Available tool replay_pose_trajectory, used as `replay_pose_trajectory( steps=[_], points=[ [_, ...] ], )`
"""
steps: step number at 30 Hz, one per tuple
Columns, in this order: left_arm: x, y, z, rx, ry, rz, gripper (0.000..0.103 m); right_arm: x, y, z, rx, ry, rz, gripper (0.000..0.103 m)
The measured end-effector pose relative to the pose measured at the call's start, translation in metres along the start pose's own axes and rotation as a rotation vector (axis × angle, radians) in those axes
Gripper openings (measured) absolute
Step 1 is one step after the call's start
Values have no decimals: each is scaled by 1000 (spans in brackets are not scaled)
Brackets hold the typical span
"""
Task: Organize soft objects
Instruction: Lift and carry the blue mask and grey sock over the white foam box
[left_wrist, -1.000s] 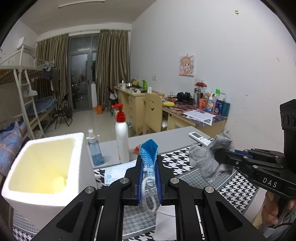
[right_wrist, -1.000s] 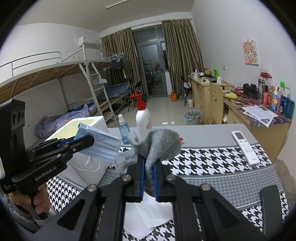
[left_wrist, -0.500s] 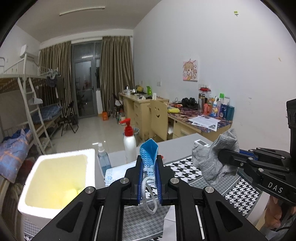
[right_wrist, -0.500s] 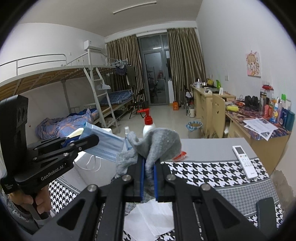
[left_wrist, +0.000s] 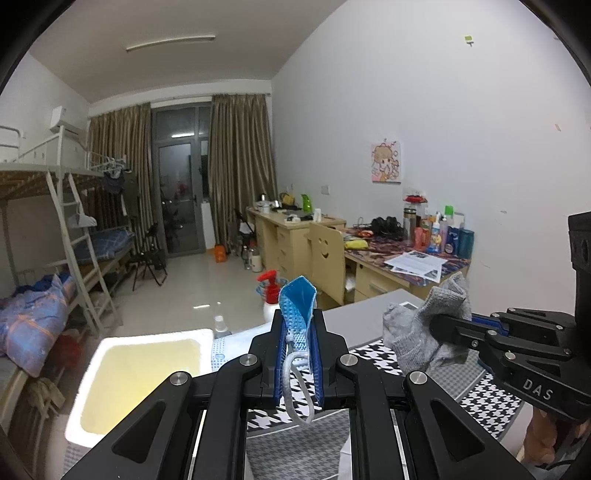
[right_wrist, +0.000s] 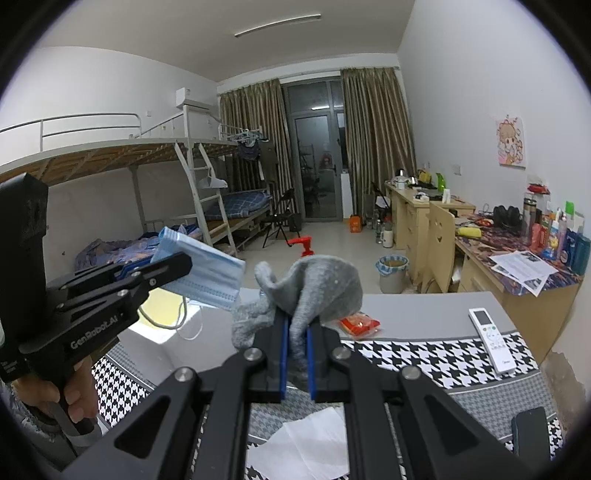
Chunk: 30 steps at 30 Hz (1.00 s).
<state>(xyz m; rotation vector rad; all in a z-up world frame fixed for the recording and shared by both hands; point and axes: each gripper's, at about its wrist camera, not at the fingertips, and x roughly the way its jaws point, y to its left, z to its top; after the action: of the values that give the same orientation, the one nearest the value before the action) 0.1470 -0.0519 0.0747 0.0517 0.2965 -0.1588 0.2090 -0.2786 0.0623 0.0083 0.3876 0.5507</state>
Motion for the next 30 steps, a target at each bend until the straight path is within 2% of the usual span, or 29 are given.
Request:
replay_pose_trajectory(
  steps=[19, 30],
  points=[
    [-13, 27, 6, -30, -47, 124, 13, 4, 14, 4, -10, -21, 68, 11],
    [-7, 51, -1, -61, -28, 199, 13, 15, 39, 10, -48, -3, 103, 11]
  ],
)
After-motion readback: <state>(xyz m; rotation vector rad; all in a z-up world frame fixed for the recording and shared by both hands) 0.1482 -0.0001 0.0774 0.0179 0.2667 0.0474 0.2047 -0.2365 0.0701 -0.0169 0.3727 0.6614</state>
